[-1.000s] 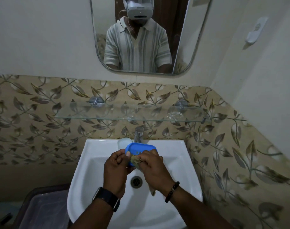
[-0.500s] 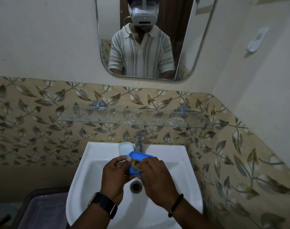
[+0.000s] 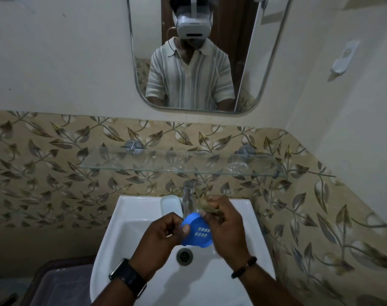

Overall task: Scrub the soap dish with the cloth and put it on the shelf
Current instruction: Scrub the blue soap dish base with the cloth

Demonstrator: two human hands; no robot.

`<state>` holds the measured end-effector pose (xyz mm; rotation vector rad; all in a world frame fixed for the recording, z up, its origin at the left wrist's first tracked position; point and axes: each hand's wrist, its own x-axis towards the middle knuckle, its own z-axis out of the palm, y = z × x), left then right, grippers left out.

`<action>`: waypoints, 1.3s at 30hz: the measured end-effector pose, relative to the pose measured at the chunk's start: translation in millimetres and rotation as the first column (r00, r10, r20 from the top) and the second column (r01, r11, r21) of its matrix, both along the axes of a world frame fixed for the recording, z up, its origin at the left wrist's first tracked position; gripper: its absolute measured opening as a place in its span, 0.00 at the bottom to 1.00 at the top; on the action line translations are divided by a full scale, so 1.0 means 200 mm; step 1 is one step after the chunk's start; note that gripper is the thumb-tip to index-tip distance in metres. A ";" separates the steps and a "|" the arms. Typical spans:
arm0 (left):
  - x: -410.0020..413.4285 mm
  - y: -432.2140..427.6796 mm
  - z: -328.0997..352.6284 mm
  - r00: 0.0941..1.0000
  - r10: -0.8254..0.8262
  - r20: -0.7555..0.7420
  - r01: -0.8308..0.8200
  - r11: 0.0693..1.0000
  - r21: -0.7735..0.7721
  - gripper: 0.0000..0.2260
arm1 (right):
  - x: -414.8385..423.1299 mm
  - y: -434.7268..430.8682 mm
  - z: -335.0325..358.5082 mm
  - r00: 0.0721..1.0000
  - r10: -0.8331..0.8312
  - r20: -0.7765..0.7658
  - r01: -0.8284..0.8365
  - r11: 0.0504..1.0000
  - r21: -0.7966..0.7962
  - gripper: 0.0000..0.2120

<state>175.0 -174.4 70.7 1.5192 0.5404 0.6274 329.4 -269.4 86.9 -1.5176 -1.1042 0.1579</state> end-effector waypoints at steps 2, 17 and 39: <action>0.01 -0.01 0.01 0.999 0.049 0.005 -0.049 0.992 0.120 0.04 | -0.11 -0.02 0.01 0.961 0.145 0.234 -0.164 0.984 0.063 0.08; 0.08 -0.12 0.02 0.883 0.322 0.342 -0.247 0.937 -0.246 0.24 | -0.06 0.09 0.14 0.520 -0.131 -0.844 0.320 0.946 0.050 0.11; -0.06 0.10 0.11 0.994 -0.106 0.028 0.109 0.981 -0.158 0.19 | 0.14 -0.01 0.13 0.916 0.321 0.240 -0.223 0.906 -0.361 0.15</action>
